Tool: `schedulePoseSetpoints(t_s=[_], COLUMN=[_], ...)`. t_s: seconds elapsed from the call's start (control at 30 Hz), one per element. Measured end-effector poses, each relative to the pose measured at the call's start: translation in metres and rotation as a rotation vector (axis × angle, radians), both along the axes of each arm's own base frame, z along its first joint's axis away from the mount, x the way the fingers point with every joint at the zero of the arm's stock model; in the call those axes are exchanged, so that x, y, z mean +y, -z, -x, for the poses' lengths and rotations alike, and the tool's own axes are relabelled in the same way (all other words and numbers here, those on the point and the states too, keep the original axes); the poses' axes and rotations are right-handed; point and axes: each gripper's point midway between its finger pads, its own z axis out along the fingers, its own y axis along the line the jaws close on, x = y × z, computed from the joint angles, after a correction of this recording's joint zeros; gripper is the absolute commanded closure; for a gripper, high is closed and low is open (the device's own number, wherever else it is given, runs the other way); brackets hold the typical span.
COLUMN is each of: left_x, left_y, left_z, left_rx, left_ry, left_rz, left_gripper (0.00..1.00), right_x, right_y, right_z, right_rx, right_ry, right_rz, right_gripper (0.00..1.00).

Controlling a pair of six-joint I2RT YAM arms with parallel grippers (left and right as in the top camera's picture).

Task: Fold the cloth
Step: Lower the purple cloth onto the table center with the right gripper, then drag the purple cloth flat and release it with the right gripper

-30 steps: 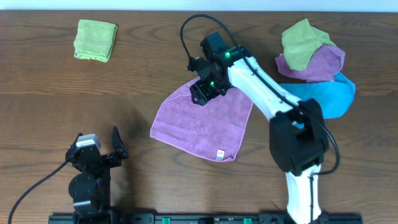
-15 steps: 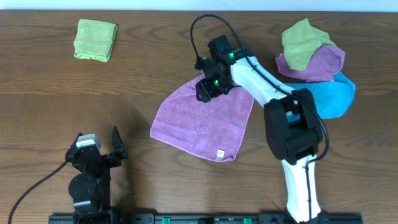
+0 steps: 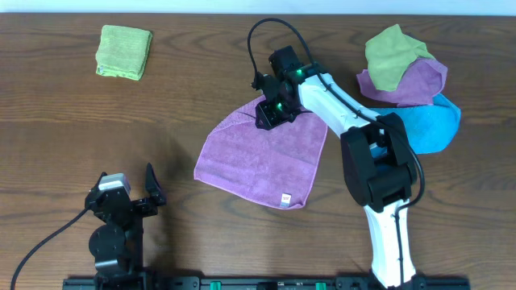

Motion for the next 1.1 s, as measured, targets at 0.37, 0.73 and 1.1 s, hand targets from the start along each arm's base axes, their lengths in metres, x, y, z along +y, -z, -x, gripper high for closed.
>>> schedulePoseSetpoints(t_s=[0.37, 0.73, 1.1], left_x=[0.000, 0.000, 0.000], left_y=[0.000, 0.000, 0.000], left_z=[0.000, 0.000, 0.000], left_rx=[0.000, 0.000, 0.000], left_ry=[0.000, 0.000, 0.000], left_rz=[0.000, 0.000, 0.000], left_gripper=[0.05, 0.04, 0.05], right_x=[0.004, 0.022, 0.028], right_y=[-0.002, -0.004, -0.006], right_z=[0.015, 0.025, 0.005], right_rx=[0.083, 0.091, -0.003], right_ry=[0.019, -0.015, -0.011], right_rz=[-0.035, -0.055, -0.071], right_gripper=[0.59, 0.58, 0.58])
